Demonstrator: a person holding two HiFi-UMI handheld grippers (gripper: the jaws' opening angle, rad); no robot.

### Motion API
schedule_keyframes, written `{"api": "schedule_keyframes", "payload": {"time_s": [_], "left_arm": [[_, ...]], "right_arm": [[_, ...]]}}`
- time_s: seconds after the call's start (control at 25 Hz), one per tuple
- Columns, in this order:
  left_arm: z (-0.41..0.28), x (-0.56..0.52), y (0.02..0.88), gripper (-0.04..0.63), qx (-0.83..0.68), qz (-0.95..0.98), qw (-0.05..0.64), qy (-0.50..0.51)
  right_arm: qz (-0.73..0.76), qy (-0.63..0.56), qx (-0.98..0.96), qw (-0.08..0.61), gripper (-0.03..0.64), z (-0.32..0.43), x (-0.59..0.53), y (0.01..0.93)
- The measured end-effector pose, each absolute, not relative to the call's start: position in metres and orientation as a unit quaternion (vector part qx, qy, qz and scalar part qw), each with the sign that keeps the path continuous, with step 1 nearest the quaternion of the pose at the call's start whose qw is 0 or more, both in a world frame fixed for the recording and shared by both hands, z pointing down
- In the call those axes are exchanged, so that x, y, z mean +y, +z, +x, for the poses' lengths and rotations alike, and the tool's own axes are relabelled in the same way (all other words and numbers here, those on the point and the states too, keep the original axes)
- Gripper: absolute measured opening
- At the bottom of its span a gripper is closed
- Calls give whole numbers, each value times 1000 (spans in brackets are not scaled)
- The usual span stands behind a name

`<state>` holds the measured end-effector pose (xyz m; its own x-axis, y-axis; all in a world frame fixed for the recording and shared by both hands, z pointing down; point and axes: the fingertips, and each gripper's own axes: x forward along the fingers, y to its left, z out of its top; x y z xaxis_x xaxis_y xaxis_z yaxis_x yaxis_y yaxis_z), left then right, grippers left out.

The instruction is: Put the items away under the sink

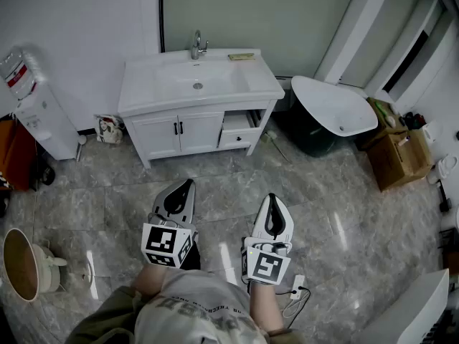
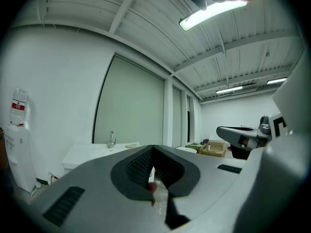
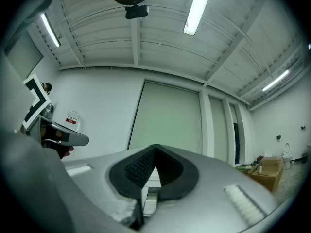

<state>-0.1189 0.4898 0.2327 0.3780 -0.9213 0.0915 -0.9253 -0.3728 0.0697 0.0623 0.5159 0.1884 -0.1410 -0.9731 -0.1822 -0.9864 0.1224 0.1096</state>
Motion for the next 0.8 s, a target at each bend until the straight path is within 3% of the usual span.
{"api": "schedule_keyframes", "payload": {"time_s": [0.64, 0.8], "left_arm": [[-119, 448, 247, 9, -552, 831, 65, 38], [-122, 413, 251, 11, -540, 838, 69, 46]], "right_arm": [[-660, 84, 746, 36, -2, 64, 473, 204], [-654, 54, 752, 65, 0, 62, 442, 209]]}}
